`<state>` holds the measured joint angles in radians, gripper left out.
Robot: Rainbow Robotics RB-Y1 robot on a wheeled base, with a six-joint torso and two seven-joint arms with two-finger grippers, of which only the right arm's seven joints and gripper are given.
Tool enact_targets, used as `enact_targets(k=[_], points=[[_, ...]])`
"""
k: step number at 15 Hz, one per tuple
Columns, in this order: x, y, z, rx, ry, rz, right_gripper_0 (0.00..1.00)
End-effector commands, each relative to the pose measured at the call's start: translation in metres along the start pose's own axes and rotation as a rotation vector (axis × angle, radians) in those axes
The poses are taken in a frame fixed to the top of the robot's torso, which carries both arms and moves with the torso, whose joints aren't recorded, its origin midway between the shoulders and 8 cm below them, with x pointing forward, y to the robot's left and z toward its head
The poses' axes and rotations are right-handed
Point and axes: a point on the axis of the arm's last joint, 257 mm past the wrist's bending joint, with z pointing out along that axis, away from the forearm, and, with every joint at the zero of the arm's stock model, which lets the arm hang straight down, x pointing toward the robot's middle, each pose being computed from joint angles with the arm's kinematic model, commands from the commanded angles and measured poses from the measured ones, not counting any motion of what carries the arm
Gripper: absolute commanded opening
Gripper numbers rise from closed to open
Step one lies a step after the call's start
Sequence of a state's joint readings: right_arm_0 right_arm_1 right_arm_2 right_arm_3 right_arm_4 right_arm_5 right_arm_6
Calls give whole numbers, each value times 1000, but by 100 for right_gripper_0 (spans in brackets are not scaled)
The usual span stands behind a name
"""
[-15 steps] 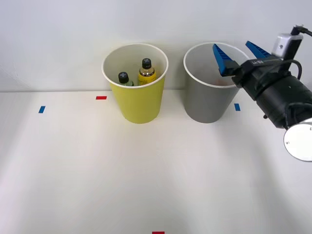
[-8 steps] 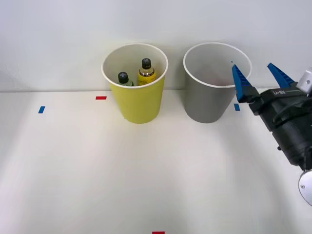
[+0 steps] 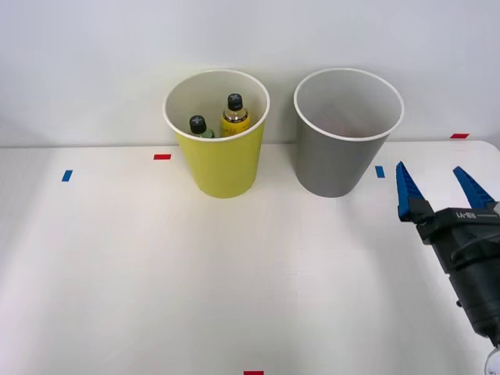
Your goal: Put cans in the gray bin, plastic bottles in the light green bin
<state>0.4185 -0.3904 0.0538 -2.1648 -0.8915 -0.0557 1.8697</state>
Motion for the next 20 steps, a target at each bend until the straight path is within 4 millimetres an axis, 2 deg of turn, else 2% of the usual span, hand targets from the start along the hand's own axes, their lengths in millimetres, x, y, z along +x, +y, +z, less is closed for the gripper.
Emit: enact_targets(k=[1,7,13,18,20], points=[[22,-13,-22,52,49,0,100],[42,-24,-44,139,77,1,100],[46,-25,-48,138,92,-61,100],[57,-35,-56,154,123,-149,100],[60,-34,-60,160,126,-117,100]])
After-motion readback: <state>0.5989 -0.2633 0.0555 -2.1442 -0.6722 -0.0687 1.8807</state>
